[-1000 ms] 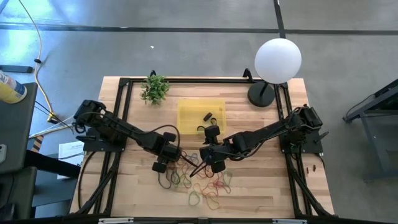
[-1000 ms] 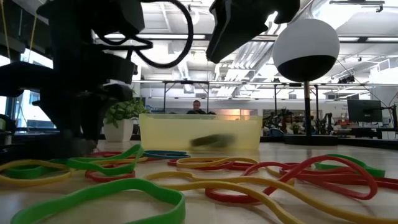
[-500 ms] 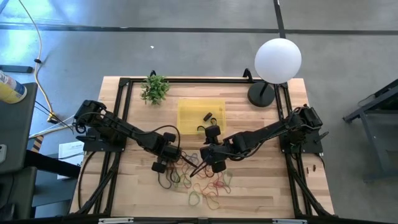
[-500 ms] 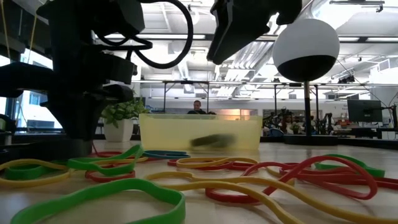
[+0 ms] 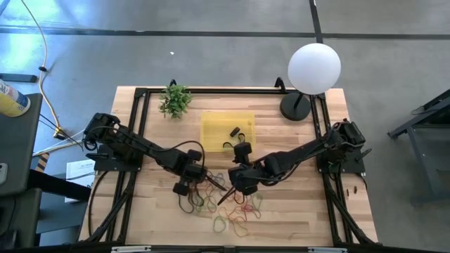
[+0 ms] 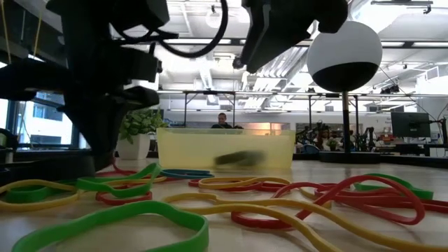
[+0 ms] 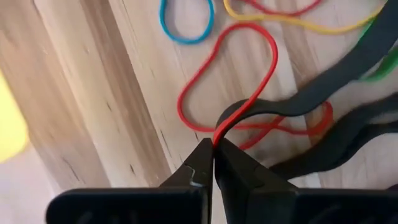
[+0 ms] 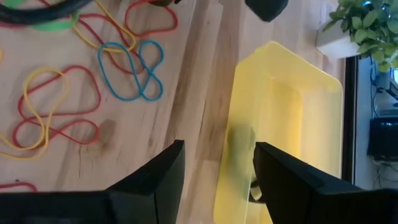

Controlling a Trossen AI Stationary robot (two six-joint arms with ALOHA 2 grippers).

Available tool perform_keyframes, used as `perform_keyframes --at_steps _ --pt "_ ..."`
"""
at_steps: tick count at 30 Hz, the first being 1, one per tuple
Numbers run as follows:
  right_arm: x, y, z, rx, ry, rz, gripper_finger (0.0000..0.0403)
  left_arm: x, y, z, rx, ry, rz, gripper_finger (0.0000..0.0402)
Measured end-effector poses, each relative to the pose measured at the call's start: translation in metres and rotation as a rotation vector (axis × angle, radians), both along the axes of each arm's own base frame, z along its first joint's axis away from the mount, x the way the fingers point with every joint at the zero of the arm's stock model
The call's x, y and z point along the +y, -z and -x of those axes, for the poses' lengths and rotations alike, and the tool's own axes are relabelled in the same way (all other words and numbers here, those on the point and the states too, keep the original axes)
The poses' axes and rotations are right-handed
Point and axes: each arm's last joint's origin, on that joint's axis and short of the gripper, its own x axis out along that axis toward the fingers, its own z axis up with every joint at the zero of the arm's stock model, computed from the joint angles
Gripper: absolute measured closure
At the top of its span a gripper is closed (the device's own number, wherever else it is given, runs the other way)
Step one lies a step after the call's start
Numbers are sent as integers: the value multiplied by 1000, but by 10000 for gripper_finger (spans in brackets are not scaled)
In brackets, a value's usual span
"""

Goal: Pick and place rubber bands into bin
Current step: Put the black rubber band into the yellow bin

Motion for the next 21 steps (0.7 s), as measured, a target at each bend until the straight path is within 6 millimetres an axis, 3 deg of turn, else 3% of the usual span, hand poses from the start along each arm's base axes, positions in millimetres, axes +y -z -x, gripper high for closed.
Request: perform_keyframes --at_steps 10,21 --pt "1 2 5 16 52 17 222 1 -21 -3 76 -1 -60 400" --pt "1 2 5 12 65 6 222 -1 -21 -2 93 13 -12 379"
